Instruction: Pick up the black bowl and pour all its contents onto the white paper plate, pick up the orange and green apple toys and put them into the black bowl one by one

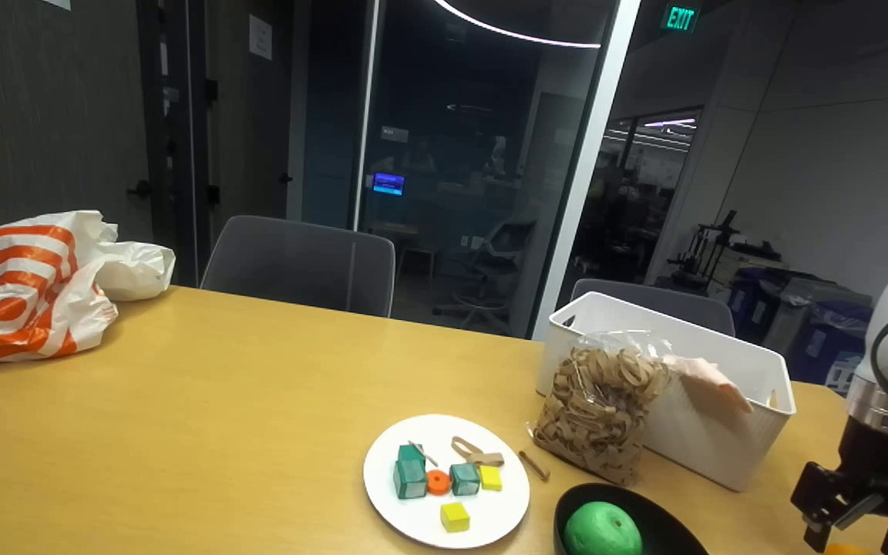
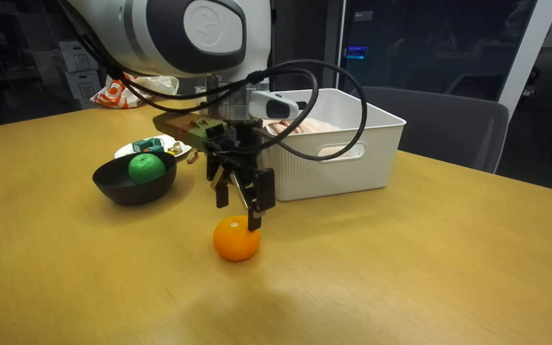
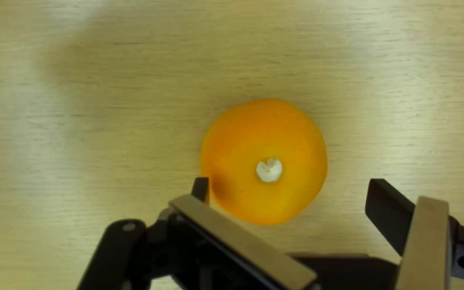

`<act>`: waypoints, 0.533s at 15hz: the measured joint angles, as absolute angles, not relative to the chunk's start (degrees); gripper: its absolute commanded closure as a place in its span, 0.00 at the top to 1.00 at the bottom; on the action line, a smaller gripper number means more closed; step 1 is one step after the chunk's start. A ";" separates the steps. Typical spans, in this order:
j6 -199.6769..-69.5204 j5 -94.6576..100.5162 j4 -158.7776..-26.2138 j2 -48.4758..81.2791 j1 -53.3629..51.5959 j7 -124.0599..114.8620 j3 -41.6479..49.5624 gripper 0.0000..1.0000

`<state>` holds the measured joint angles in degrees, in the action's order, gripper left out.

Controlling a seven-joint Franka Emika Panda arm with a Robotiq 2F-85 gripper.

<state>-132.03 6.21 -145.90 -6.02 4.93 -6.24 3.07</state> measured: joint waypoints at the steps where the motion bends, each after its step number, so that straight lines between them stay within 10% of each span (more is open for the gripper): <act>1: -132.08 6.21 -145.98 -5.40 4.93 -6.80 3.08 1.00; 3: -132.24 6.21 -145.98 -4.08 4.95 -7.54 3.21 1.00; 4: -132.35 6.21 -145.98 -3.46 4.97 -7.81 3.28 0.75; 8: -133.17 6.20 -145.82 -1.99 4.99 -8.26 3.33 0.59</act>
